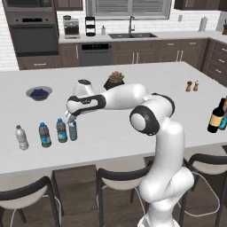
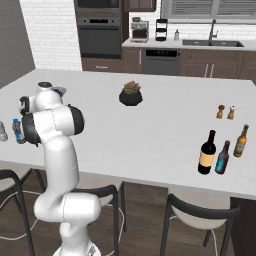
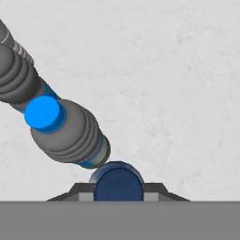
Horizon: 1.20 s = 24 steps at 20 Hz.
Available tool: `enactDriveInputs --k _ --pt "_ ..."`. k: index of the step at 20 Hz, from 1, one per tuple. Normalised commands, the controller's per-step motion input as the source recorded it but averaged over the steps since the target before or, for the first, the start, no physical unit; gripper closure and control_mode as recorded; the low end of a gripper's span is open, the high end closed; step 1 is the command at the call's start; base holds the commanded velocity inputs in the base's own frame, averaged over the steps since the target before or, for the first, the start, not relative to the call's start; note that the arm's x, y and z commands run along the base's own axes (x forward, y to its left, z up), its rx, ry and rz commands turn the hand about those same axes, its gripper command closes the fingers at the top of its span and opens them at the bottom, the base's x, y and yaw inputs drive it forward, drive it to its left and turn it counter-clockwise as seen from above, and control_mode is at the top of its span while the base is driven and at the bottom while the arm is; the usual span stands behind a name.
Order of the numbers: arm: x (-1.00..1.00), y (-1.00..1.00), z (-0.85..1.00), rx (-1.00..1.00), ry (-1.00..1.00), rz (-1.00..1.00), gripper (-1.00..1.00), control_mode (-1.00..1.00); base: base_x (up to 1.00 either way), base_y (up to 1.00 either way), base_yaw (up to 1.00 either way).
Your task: Move the plastic bottles in the middle to the plastics group, and the glass bottles in the middle to the glass group.
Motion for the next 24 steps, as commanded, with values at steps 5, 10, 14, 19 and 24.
enactDriveInputs --k 5,10,14,19,24 --pt "0.0 0.0 0.0 0.0 0.0 0.0 -1.0 -1.0 0.0 0.0 0.0" --pt "0.0 0.0 0.0 0.0 0.0 0.0 -1.0 -1.0 0.0 0.0 0.0" --pt "0.0 0.0 0.0 0.0 0.0 0.0 -1.0 -1.0 0.0 0.0 0.0" --pt "-0.22 -0.05 0.41 0.0 0.0 -0.01 -1.0 -1.0 0.0 0.0 0.0" --pt "-0.78 -0.59 0.21 0.0 0.0 -0.09 -1.0 -1.0 0.0 0.0 0.0"
